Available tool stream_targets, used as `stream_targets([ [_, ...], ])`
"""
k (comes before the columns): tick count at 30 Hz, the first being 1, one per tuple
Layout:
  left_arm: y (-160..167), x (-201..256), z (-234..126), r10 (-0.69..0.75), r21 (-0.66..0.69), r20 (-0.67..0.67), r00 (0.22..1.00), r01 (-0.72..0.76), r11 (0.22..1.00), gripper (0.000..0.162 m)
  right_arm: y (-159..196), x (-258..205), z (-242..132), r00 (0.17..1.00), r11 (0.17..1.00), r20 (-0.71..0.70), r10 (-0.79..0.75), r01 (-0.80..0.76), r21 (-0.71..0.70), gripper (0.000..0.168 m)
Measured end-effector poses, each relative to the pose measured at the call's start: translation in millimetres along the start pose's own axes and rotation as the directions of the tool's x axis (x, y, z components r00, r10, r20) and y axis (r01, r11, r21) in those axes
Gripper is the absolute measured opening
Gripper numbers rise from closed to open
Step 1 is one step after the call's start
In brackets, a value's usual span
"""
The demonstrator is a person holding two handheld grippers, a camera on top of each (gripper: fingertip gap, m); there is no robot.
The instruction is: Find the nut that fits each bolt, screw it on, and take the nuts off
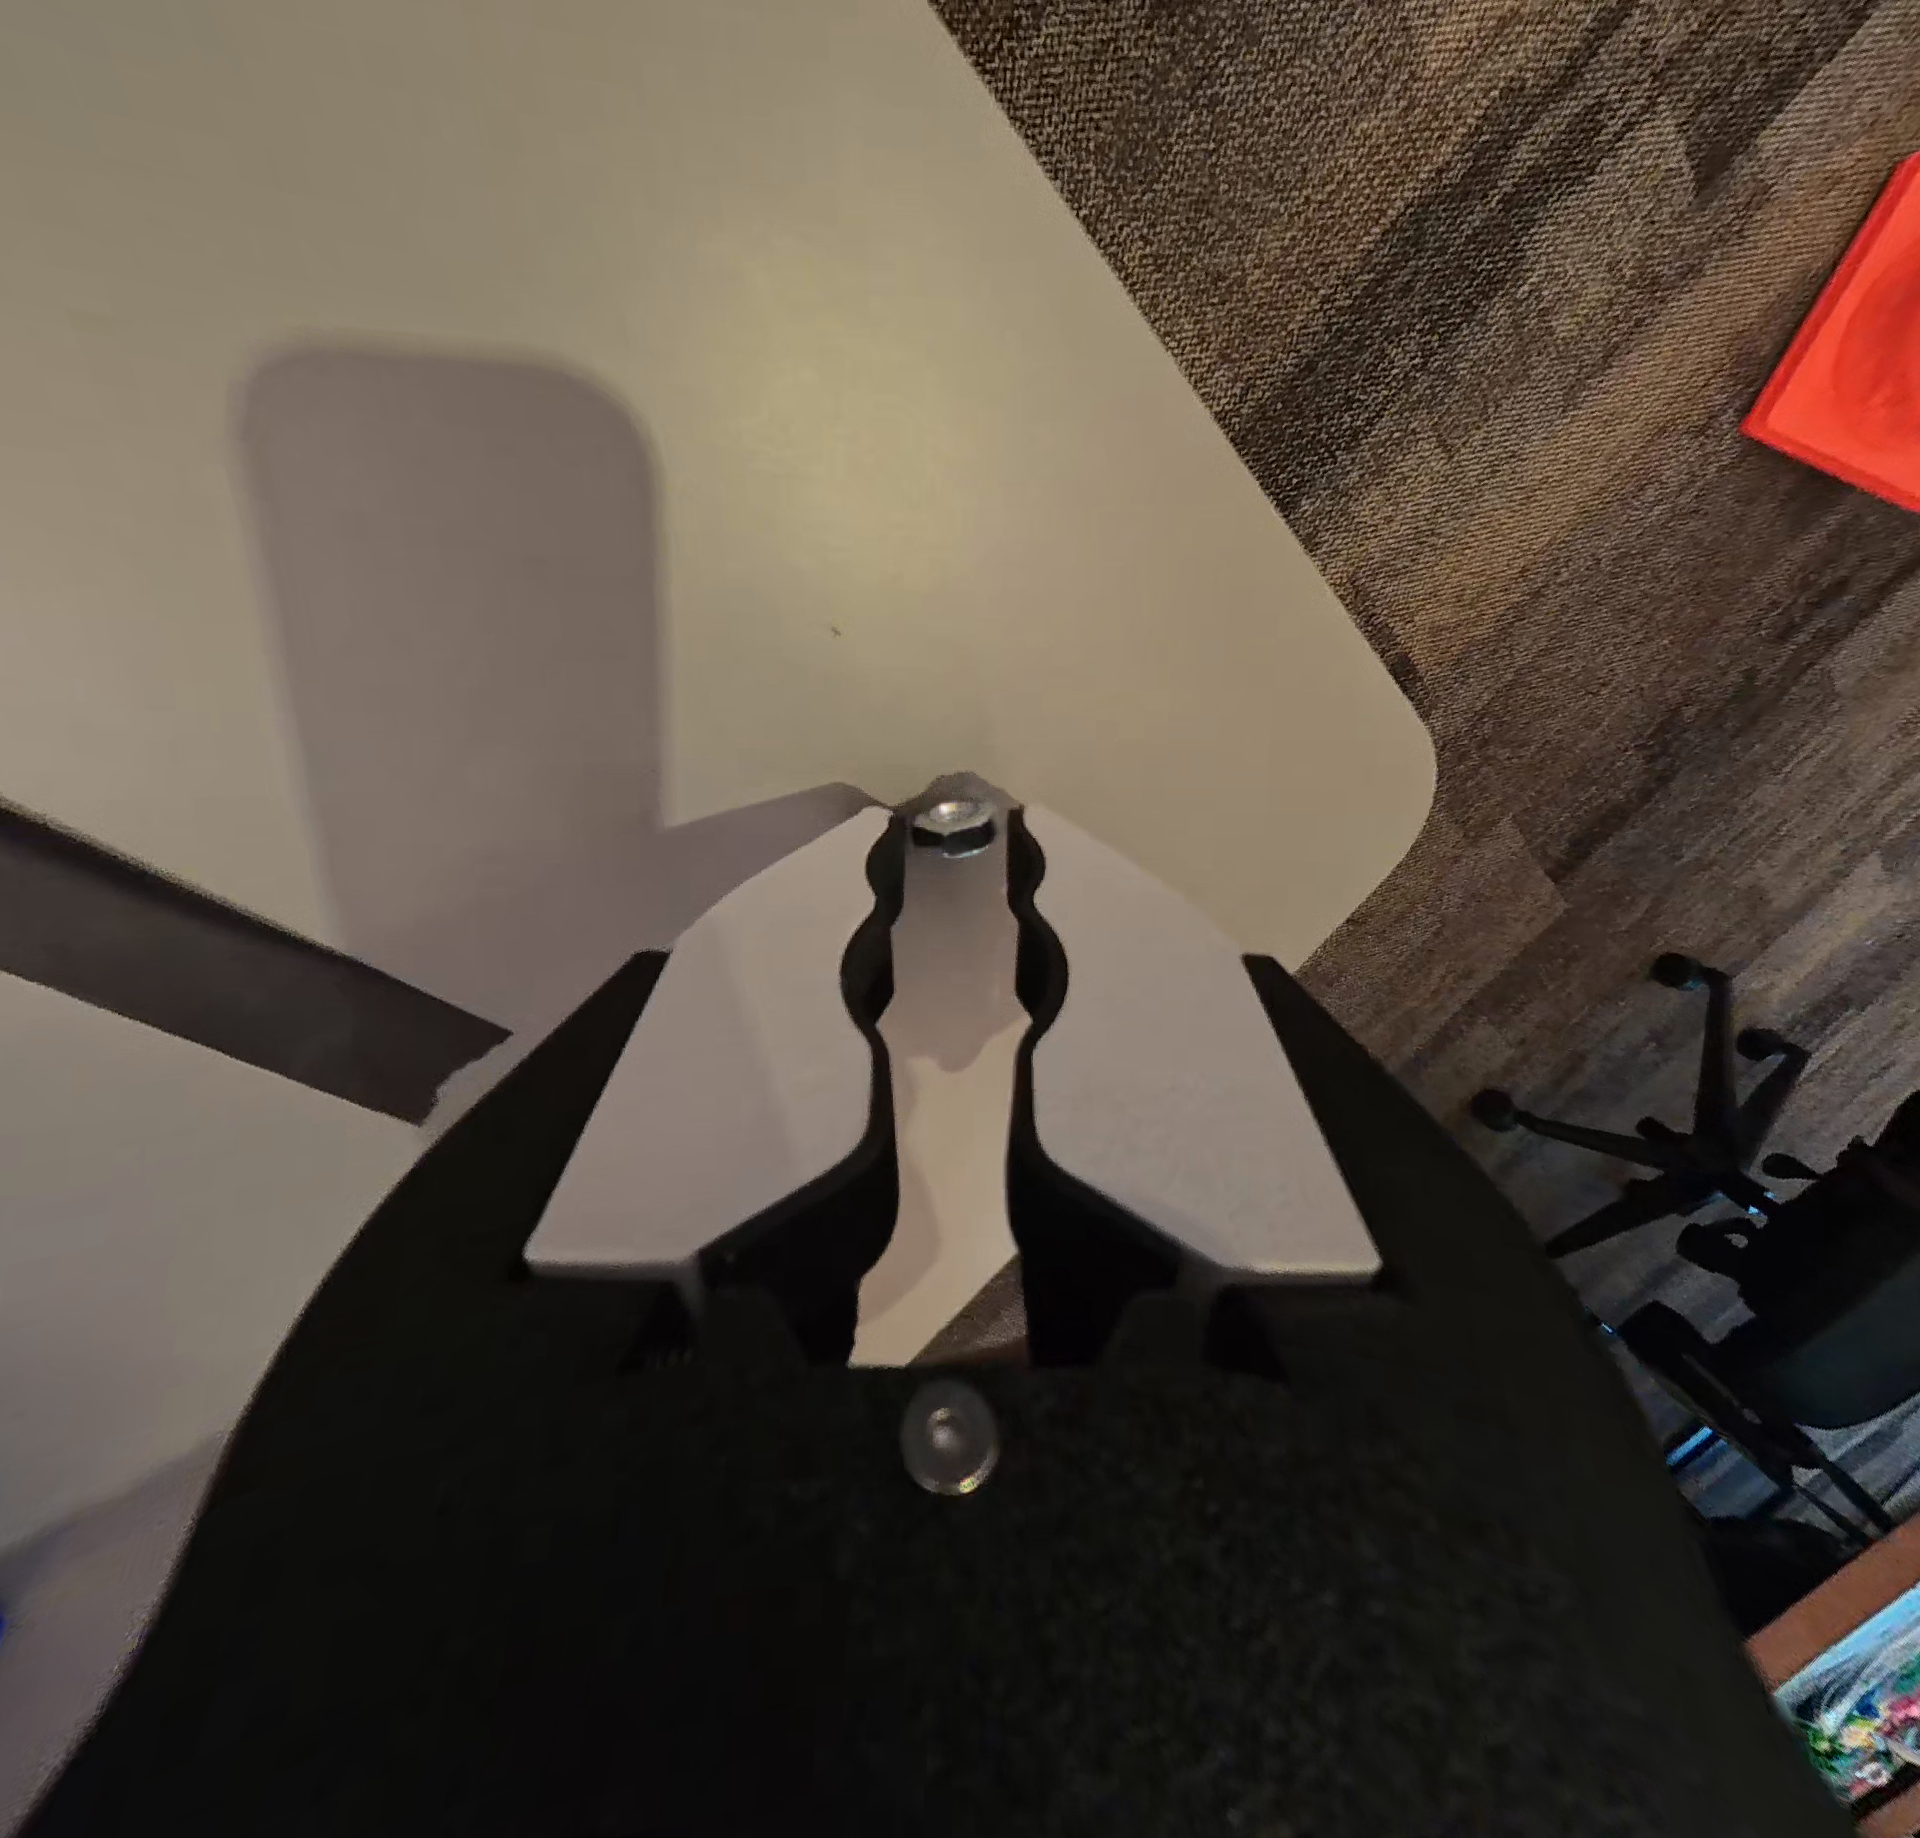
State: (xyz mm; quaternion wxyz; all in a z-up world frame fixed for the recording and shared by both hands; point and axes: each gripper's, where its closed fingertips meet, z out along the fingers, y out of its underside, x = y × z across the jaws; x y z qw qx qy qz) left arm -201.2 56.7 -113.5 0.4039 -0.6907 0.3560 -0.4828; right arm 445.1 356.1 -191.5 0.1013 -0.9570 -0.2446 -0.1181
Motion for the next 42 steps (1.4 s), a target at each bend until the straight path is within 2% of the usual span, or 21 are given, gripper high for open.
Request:
stream_targets([
  [2, 1.2, -0.3, -0.5, -0.001, -0.002, 0.001, 1.0, 0.001, 1.0, 0.043, 0.0, 1.6, -0.3, 1.0, 1.0, -0.014, -0.027, 0.027, -0.002, 0.022],
  [5, 3.9, -1.4, 0.7, -0.002, -0.009, 0.001, 1.0, 0.002, 1.0, 0.043, -1.1, 1.6, 0.4, 0.999, 0.999, -0.002, -0.037, 0.037, -0.002, 0.021],
  [6, 5.1, -1.4, 0.6, -0.001, -0.011, -0.001, 1.0, 0.001, 1.0, 0.043, -0.7, 1.3, 1.1, 0.999, 0.999, -0.002, -0.047, 0.047, -0.004, 0.016],
  [11, 7.5, 1.1, 1.8, 0.0, -0.014, 0.0, 1.0, 0.0, 1.0, 0.043, -1.8, -2.7, -2.8, 0.998, 0.998, 0.013, -0.058, 0.057, 0.028, 0.015],
  [14, 5.3, 3.1, 3.6, 0.002, -0.013, -0.003, 1.0, -0.002, 1.0, 0.043, -12.8, -16.2, -25.1, 0.998, 0.987, 0.05, -0.049, 0.041, 0.157, 0.015],
  [16, 5.2, 3.1, 3.5, 0.003, -0.013, -0.007, 1.0, -0.003, 1.0, 0.043, -27.6, -39.9, -57.1, 0.993, 0.954, 0.08, -0.09, 0.063, 0.294, 0.015],
  [18, 5.8, 3.7, 3.5, 0.005, -0.02, -0.016, 1.0, -0.005, 1.0, 0.043, -41.5, -75.5, -102.3, 0.984, 0.892, 0.113, -0.136, 0.072, 0.446, 0.015],
  [22, 6.5, 5.2, 4.0, 0.007, -0.035, -0.03, 1.0, -0.009, 0.999, 0.043, -49.4, -177.7, -212.0, 0.95, 0.689, 0.175, -0.257, 0.053, 0.723, 0.015],
  [27, 8.2, 9.7, 4.0, 0.056, -0.051, -0.014, 0.998, -0.057, 0.997, 0.043, -21.5, -333.9, -320.5, 0.884, 0.458, 0.215, -0.415, -0.001, 0.889, 0.015],
  [31, 11.8, 10.1, 8.9, 0.095, -0.086, 0.014, 0.995, -0.093, 0.992, 0.043, 8.9, -446.1, -372.7, 0.826, 0.355, 0.275, -0.491, -0.098, 0.93, 0.015],
  [33, 15.6, 9.4, 10.5, 0.111, -0.115, 0.028, 0.993, -0.107, 0.987, 0.043, 21.8, -486.5, -385.0, 0.836, 0.308, 0.278, -0.473, -0.139, 0.941, 0.015],
  [35, 26.1, 7.4, 10.3, 0.131, -0.185, 0.036, 0.991, -0.122, 0.975, 0.047, 33.2, -523.6, -386.7, 0.821, 0.278, 0.344, -0.456, -0.237, 0.931, 0.015],
  [39, 53.6, 16.0, 15.4, 0.162, -0.362, -0.044, 0.986, -0.167, 0.917, 0.05, 47.2, -578.2, -355.2, 0.759, 0.216, 0.512, -0.403, -0.465, 0.859, 0.015],
  [41, 68.2, 17.1, 20.7, 0.238, -0.45, -0.064, 0.969, -0.241, 0.86, 0.052, 52.7, -594.3, -338.1, 0.72, 0.18, 0.566, -0.401, -0.544, 0.82, 0.015],
  [42, 71.6, 12.2, 24.6, 0.295, -0.482, -0.044, 0.954, -0.279, 0.83, 0.052, 54.3, -600.2, -328.1, 0.719, 0.189, 0.569, -0.399, -0.543, 0.818, 0.015],
])
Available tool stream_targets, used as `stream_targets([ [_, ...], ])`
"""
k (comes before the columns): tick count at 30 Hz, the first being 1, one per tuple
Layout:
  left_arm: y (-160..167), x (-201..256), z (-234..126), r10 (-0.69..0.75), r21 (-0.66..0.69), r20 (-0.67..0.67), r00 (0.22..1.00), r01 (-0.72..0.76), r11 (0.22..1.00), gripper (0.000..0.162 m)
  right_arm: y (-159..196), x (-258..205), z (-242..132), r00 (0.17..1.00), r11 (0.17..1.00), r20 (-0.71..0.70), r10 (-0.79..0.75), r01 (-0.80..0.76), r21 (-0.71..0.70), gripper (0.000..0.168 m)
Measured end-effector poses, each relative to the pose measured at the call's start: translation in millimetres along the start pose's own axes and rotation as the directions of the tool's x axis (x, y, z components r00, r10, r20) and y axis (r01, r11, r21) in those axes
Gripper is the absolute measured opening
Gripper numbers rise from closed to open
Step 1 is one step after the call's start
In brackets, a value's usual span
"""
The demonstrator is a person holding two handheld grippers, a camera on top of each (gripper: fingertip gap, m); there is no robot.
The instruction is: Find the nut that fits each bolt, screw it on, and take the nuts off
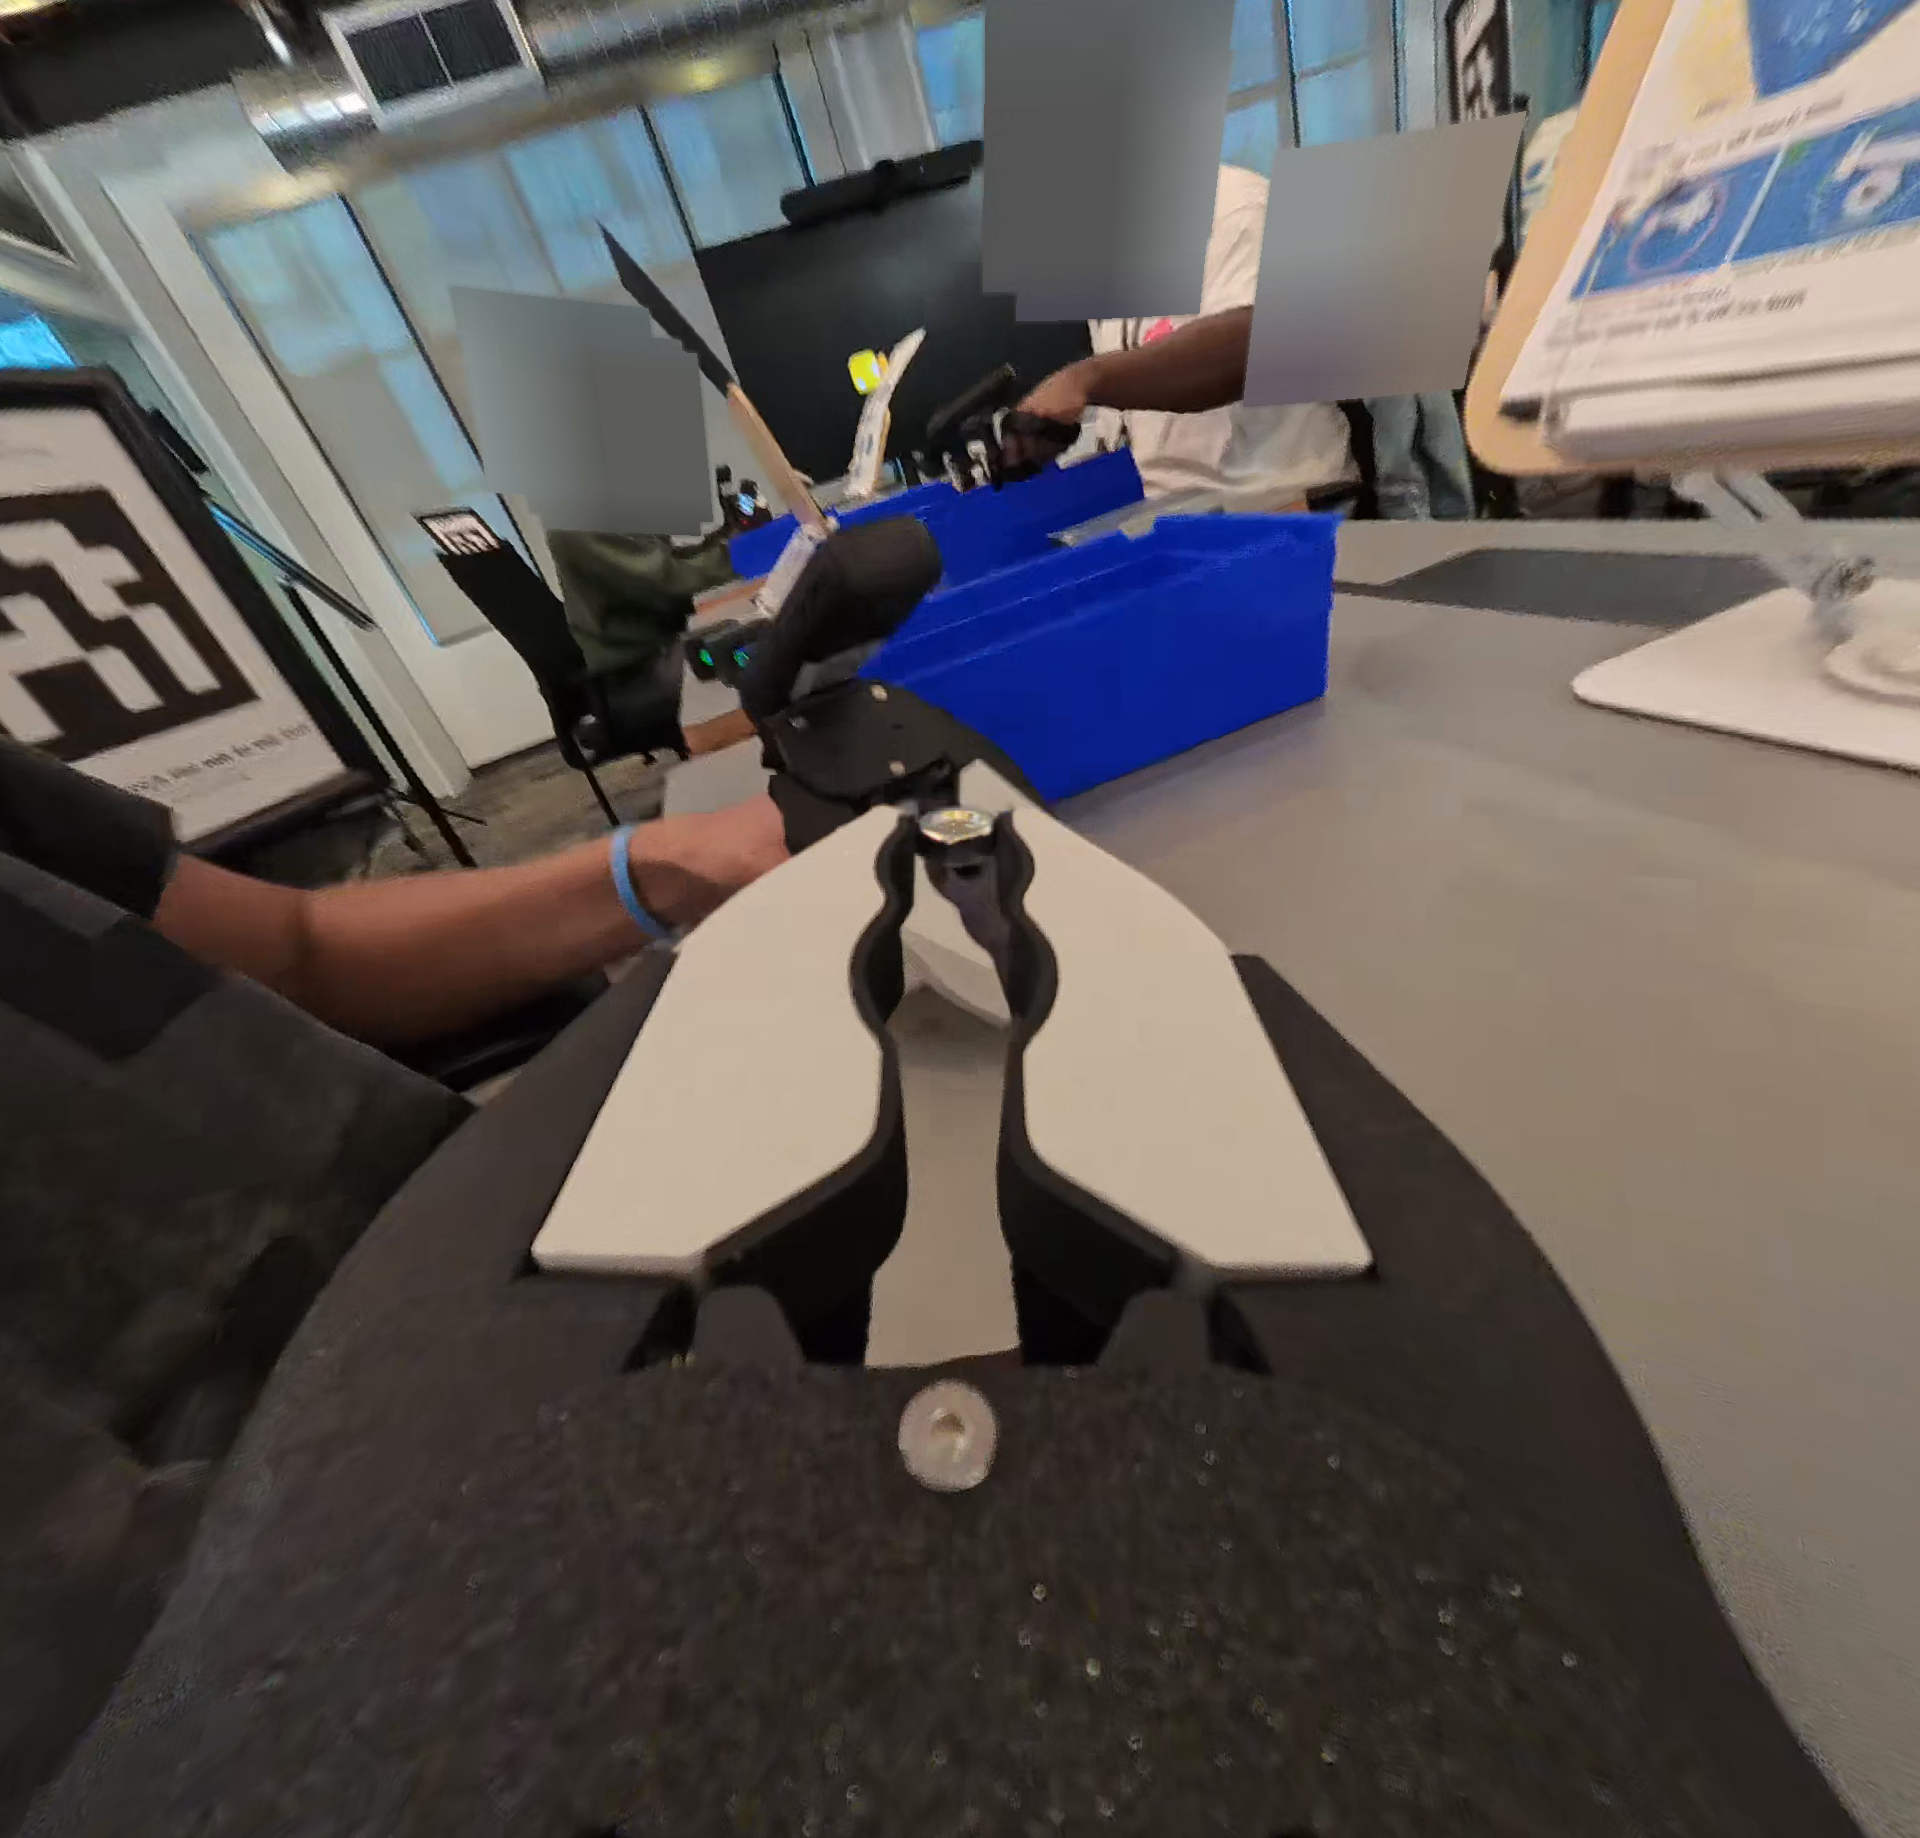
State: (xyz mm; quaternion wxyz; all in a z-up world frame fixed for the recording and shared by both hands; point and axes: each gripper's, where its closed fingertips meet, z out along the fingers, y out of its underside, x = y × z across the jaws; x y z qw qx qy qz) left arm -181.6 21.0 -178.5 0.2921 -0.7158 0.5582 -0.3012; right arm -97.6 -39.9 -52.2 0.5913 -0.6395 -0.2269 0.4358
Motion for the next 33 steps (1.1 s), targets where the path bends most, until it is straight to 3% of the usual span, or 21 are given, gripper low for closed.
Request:
stream_targets([
  [3, -0.9, -11.8, 18.0, 0.043, -0.092, 0.072, 0.996, -0.037, 0.995, 0.053, 1.7, 7.3, -7.5, 0.996, 0.997, -0.066, -0.066, 0.069, 0.039, 0.015],
  [10, -17.5, -28.3, 37.1, 0.059, -0.14, 0.099, 0.993, -0.045, 0.989, 0.044, 15.7, 4.9, -13.2, 0.994, 0.995, -0.042, -0.098, 0.099, 0.025, 0.015],
  [11, -18.7, -26.4, 38.2, 0.071, -0.133, 0.091, 0.993, -0.059, 0.989, 0.036, 15.6, 4.6, -12.3, 0.993, 0.994, -0.049, -0.108, 0.109, 0.026, 0.015],
  [12, -19.2, -24.2, 39.2, 0.097, -0.127, 0.085, 0.992, -0.085, 0.988, 0.014, 17.8, 4.2, -10.6, 0.993, 0.994, -0.042, -0.107, 0.108, 0.012, 0.015],
  [15, -19.0, -18.4, 38.7, 0.14, -0.131, 0.084, 0.987, -0.129, 0.983, 0.014, 20.7, 9.3, -7.9, 0.992, 0.994, -0.06, -0.108, 0.107, -0.011, 0.015],
  [19, -29.4, 6.4, 31.0, 0.107, -0.072, -0.047, 0.993, -0.11, 0.991, 0.014, 23.9, 12.3, -3.4, 0.992, 0.993, -0.063, -0.111, 0.109, -0.036, 0.015],
  [25, -46.4, 56.4, 17.0, 0.154, 0.006, -0.223, 0.963, -0.156, 0.988, 0.014, 34.9, -8.4, 13.2, 0.996, 0.994, 0.066, -0.067, 0.072, -0.077, 0.015],
  [33, -46.9, 77.0, 15.0, 0.234, 0.01, -0.228, 0.945, -0.238, 0.971, 0.014, 45.8, -13.8, 27.6, 0.993, 0.989, 0.113, -0.023, 0.039, -0.146, 0.015],
])
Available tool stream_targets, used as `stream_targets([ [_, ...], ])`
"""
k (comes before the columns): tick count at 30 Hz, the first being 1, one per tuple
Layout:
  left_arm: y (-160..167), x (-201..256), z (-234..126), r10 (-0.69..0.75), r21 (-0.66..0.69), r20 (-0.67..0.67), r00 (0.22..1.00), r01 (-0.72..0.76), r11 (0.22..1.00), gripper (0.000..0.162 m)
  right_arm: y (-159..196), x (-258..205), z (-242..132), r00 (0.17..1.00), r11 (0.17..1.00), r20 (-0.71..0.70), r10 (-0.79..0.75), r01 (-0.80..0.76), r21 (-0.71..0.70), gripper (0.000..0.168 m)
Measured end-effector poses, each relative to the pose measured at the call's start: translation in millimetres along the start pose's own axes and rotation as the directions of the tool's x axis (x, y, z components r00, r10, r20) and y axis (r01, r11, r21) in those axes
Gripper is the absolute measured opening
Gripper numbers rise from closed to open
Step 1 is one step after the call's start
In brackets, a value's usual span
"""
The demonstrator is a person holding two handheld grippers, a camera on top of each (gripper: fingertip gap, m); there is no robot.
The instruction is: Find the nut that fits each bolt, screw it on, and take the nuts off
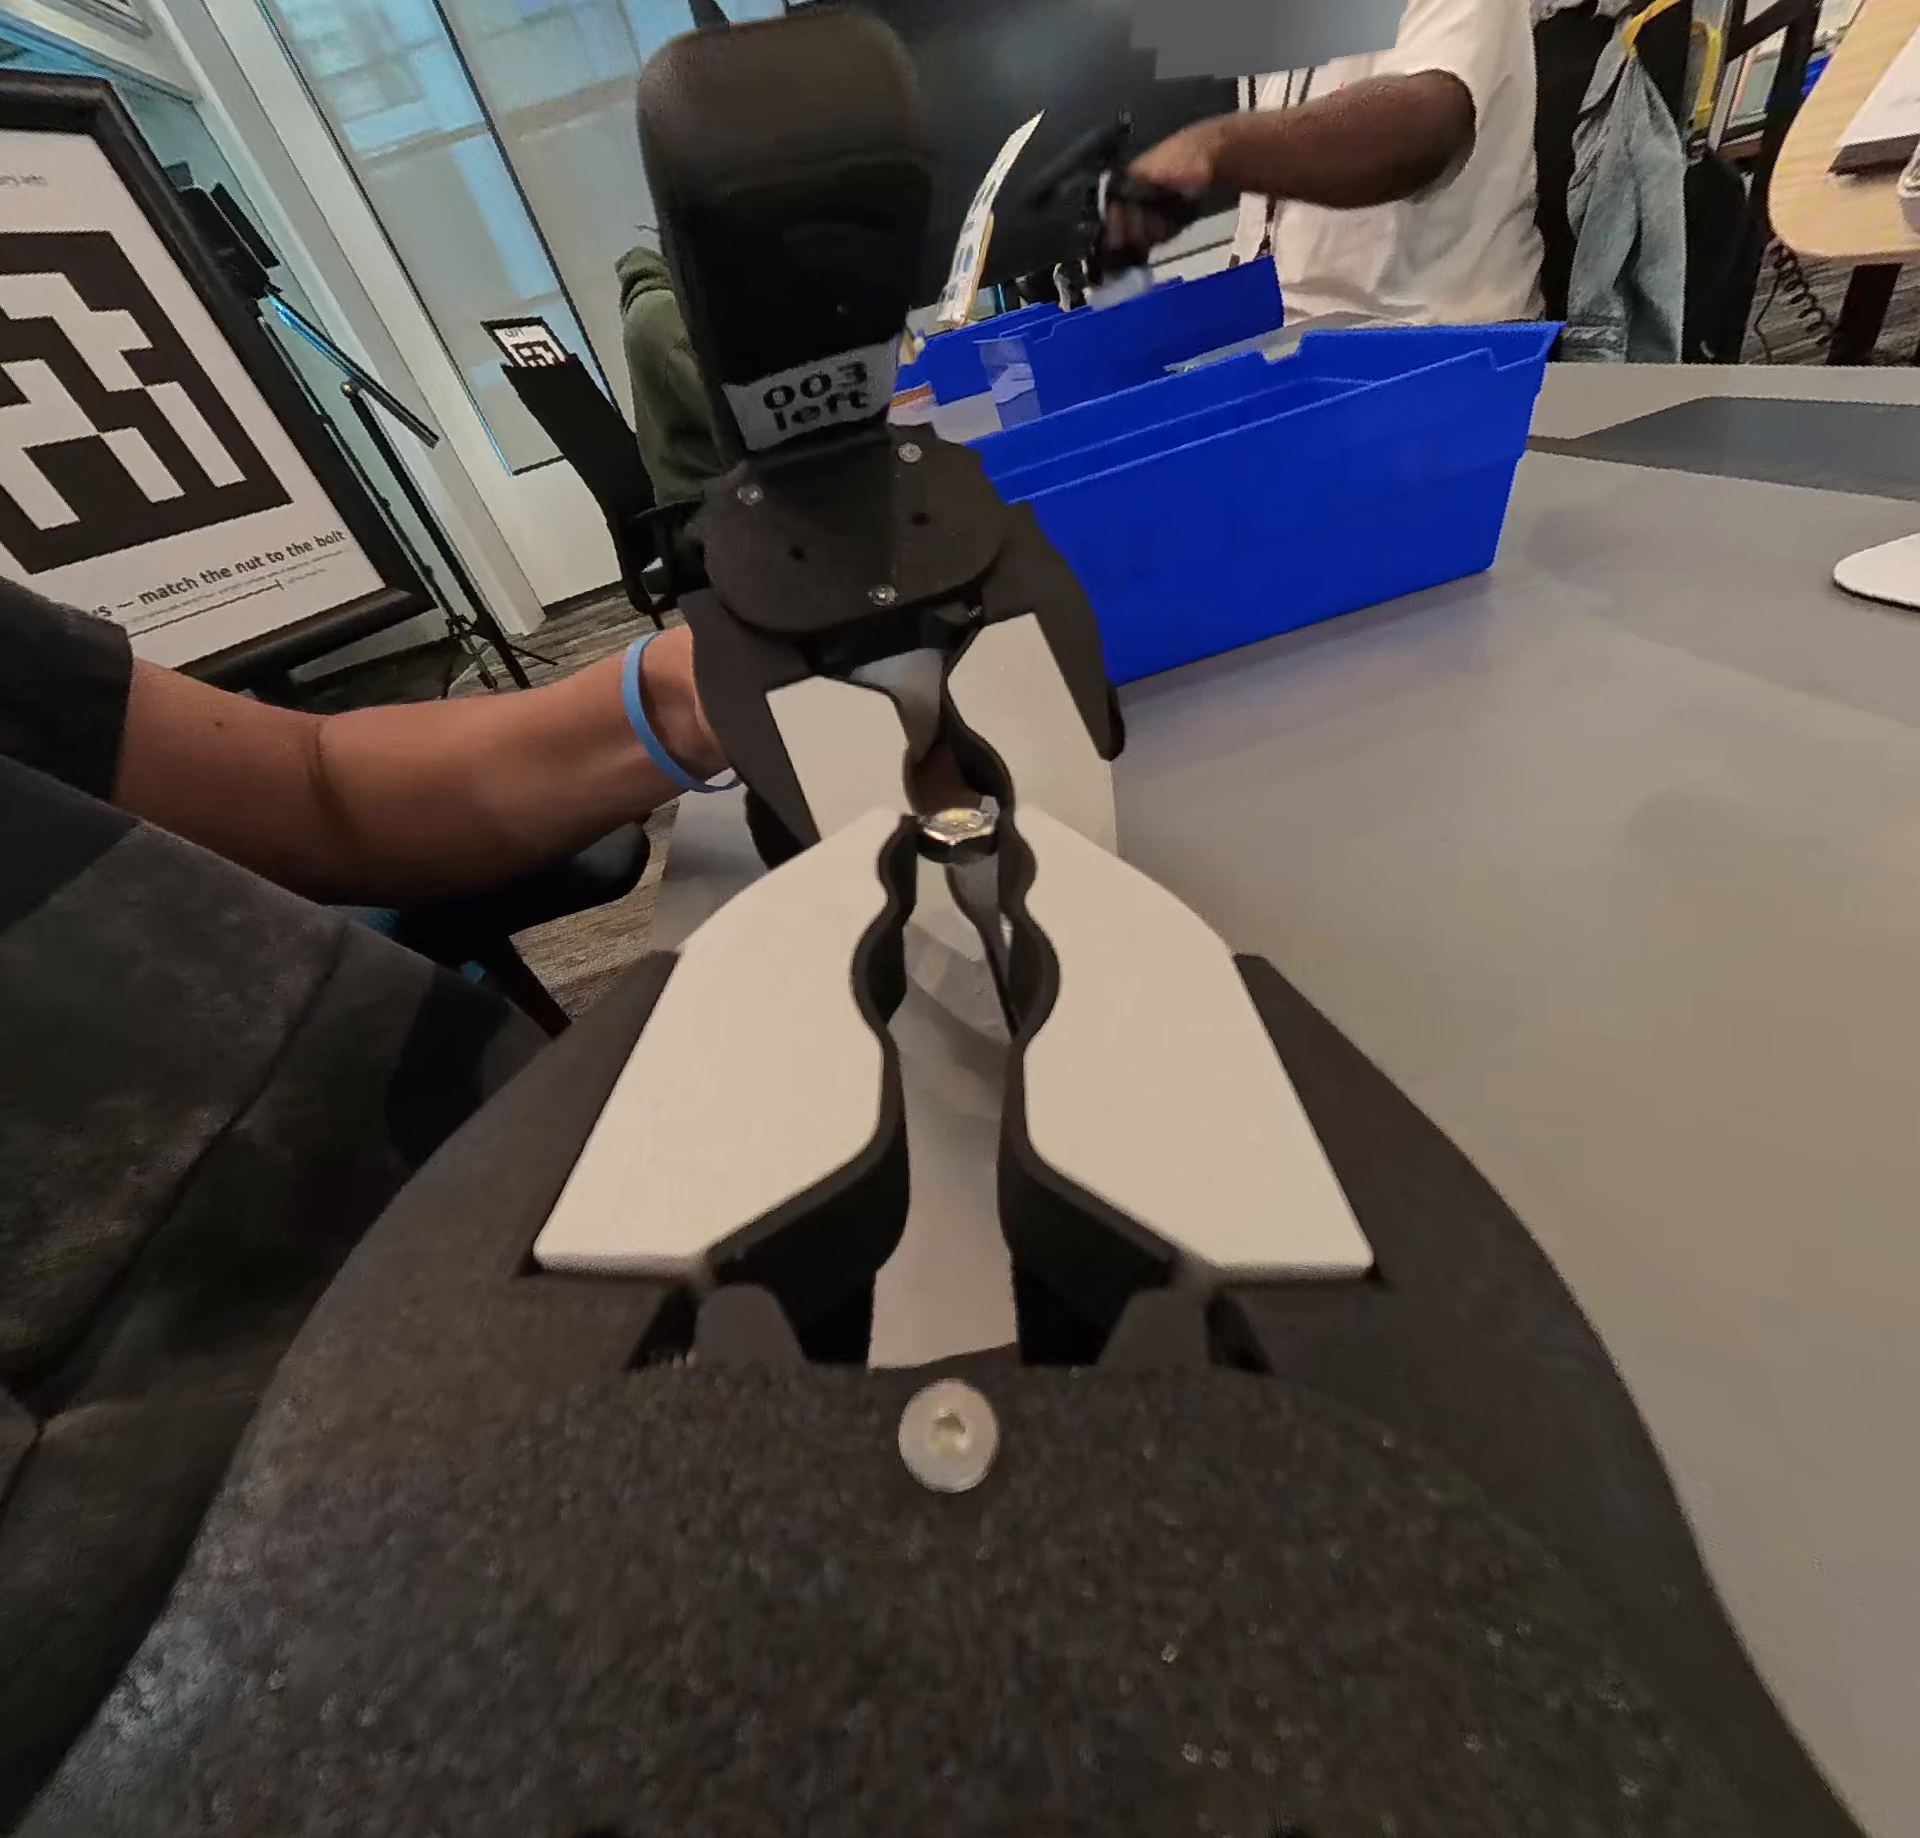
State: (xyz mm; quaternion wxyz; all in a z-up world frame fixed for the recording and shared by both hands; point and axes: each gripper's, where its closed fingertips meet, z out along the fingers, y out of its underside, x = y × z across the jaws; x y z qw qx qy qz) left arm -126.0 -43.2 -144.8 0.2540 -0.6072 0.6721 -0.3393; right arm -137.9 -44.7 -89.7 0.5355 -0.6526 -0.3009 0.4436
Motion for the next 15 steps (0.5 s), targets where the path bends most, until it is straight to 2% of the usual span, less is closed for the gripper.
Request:
stream_targets([
  [11, -5.2, 4.5, -11.2, 0.058, -0.03, 0.046, 0.997, -0.057, 0.998, 0.014, 10.9, 2.9, 9.5, 0.996, 0.992, -0.052, -0.076, 0.07, -0.108, 0.014],
  [15, -7.8, 7.2, -13.4, 0.024, 0.02, 0.011, 1.0, -0.025, 1.0, 0.013, 8.5, 2.2, 6.1, 0.996, 0.993, -0.05, -0.069, 0.064, -0.096, 0.014],
])
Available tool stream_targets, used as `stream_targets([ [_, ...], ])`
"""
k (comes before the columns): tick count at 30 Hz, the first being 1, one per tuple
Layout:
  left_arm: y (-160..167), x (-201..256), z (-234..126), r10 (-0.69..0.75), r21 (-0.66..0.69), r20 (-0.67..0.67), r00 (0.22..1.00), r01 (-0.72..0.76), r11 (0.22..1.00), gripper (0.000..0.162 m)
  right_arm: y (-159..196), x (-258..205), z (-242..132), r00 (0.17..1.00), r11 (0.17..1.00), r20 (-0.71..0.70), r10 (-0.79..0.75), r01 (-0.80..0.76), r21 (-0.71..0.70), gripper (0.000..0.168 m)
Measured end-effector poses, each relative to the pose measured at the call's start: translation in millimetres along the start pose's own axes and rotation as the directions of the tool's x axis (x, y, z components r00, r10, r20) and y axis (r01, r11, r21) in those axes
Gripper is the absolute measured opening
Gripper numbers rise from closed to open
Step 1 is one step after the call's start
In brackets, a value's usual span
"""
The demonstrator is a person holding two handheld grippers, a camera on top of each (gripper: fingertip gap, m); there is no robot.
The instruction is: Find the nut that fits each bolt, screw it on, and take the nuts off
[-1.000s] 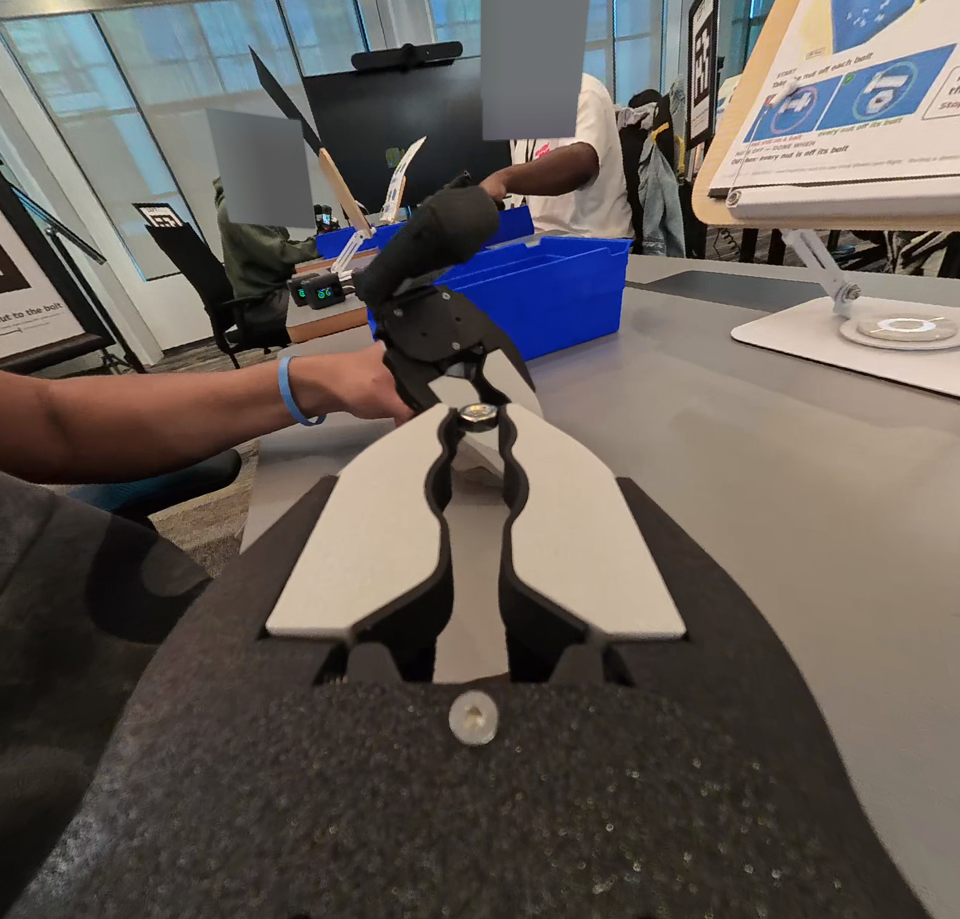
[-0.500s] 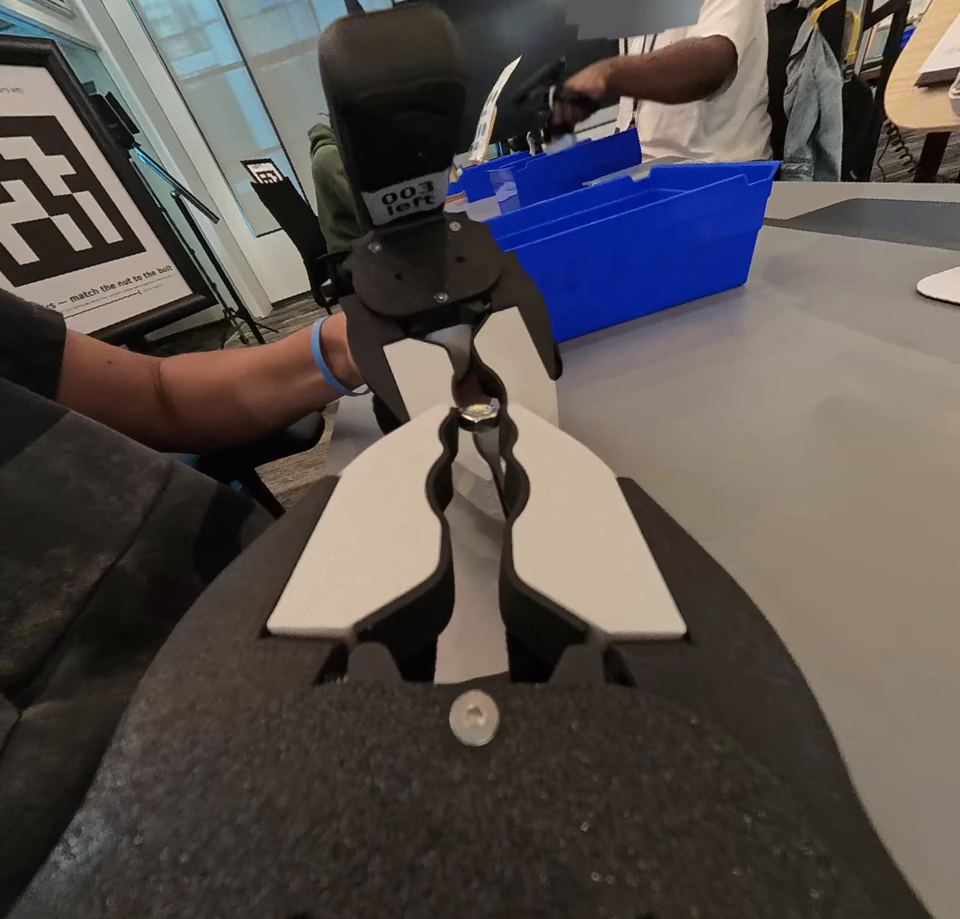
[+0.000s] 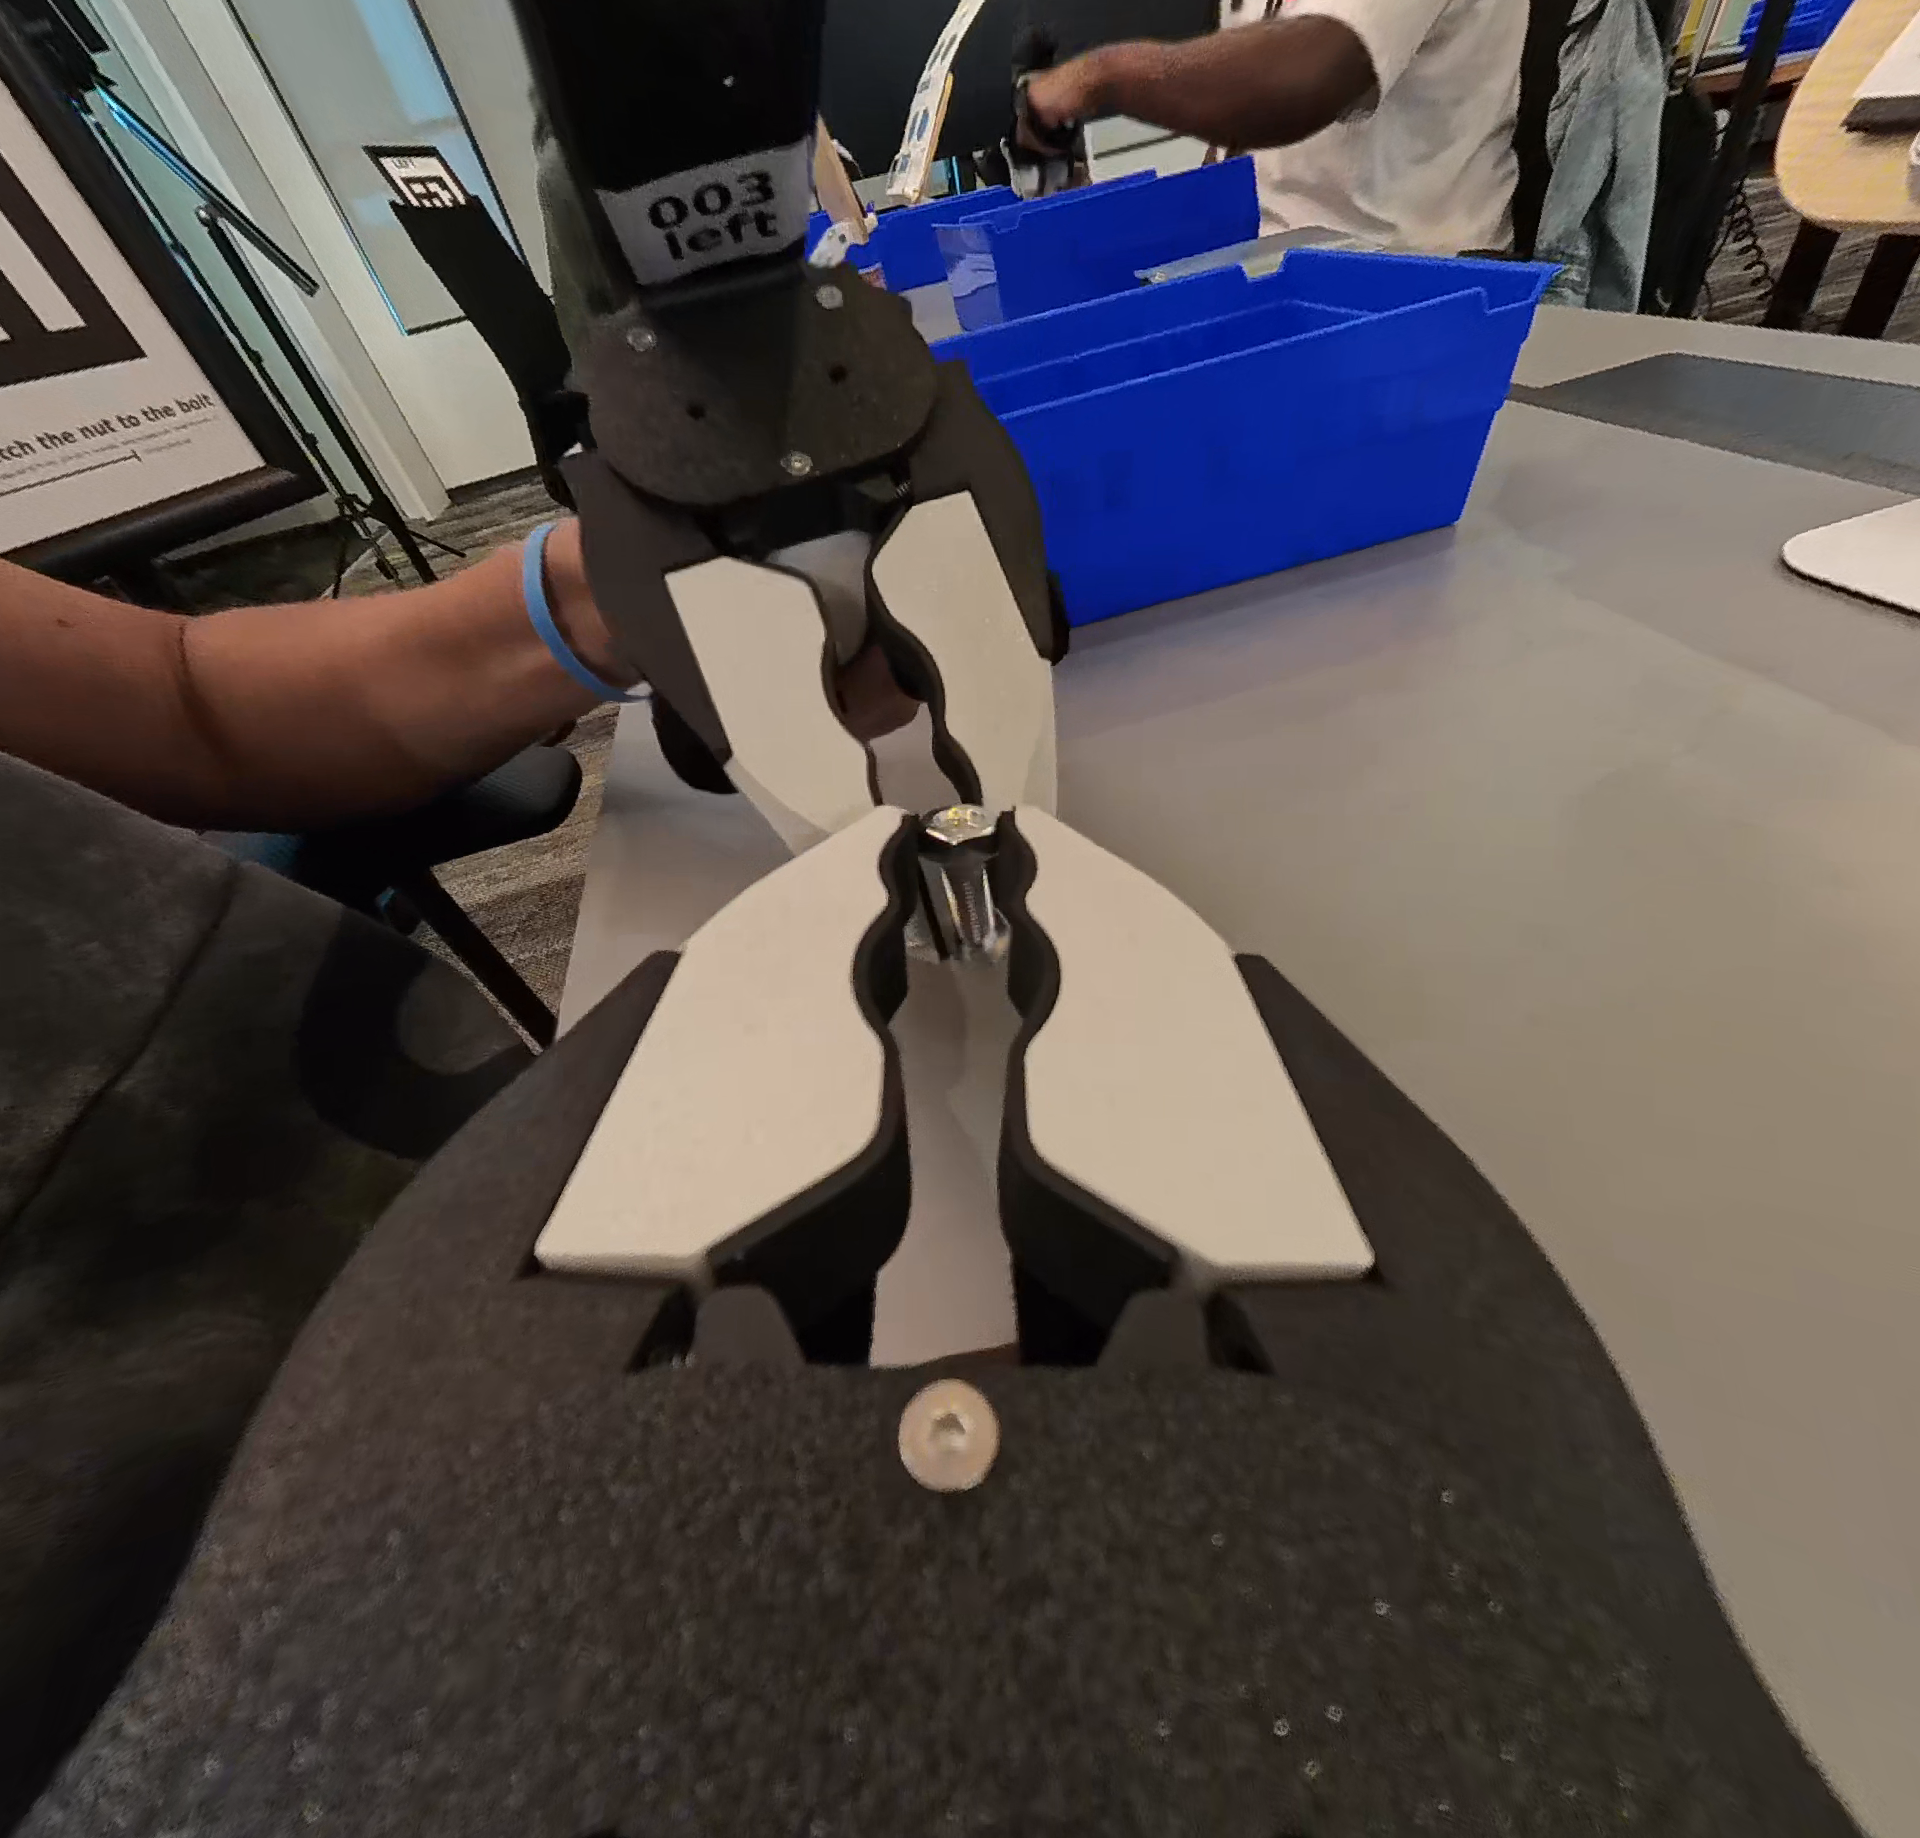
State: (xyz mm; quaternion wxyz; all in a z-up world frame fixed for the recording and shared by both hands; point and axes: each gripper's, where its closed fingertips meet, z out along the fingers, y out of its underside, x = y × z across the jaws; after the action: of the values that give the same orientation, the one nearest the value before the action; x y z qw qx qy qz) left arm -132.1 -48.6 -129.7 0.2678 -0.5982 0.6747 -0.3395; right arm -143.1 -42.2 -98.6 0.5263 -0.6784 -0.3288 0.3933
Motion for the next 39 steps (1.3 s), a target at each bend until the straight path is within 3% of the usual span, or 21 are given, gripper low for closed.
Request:
stream_targets([
  [7, -21.6, 5.8, -23.0, -0.141, 0.25, -0.197, 0.97, 0.189, 0.95, 0.013, -18.4, -1.2, -12.8, 0.994, 0.988, 0.064, 0.088, -0.095, 0.119, 0.015],
  [12, -21.9, 5.0, -27.6, -0.193, 0.315, -0.294, 0.936, 0.286, 0.905, 0.013, -50.4, -5.1, -32.4, 0.968, 0.929, 0.186, 0.168, -0.219, 0.3, 0.015],
  [17, -32.4, 7.2, -37.3, -0.208, 0.393, -0.388, 0.898, 0.365, 0.844, 0.013, -47.3, 0.7, -38.7, 0.968, 0.925, 0.16, 0.194, -0.235, 0.299, 0.014],
  [22, 11.8, -39.0, -13.7, -0.275, 0.219, -0.015, 0.961, 0.271, 0.937, 0.013, -40.9, 2.6, -38.5, 0.982, 0.948, 0.096, 0.163, -0.183, 0.261, 0.014],
  [28, 40.1, -54.8, -6.6, -0.207, 0.026, 0.144, 0.968, 0.205, 0.978, 0.013, -36.4, 3.4, -36.9, 0.987, 0.96, 0.071, 0.143, -0.155, 0.234, 0.015],
  [33, 11.6, -25.5, -11.8, -0.18, 0.163, -0.037, 0.983, 0.184, 0.969, 0.013, -25.3, 12.8, -28.7, 0.984, 0.964, 0.013, 0.179, -0.178, 0.196, 0.015],
  [37, -30.0, 1.1, -32.8, -0.19, 0.374, -0.277, 0.942, 0.288, 0.882, 0.013, -45.5, -0.6, -31.2, 0.954, 0.895, 0.165, 0.251, -0.293, 0.336, 0.015],
  [39, -42.0, 12.9, -40.2, -0.174, 0.414, -0.373, 0.911, 0.331, 0.848, 0.013, -54.4, -7.0, -32.1, 0.941, 0.87, 0.223, 0.256, -0.325, 0.37, 0.014],
])
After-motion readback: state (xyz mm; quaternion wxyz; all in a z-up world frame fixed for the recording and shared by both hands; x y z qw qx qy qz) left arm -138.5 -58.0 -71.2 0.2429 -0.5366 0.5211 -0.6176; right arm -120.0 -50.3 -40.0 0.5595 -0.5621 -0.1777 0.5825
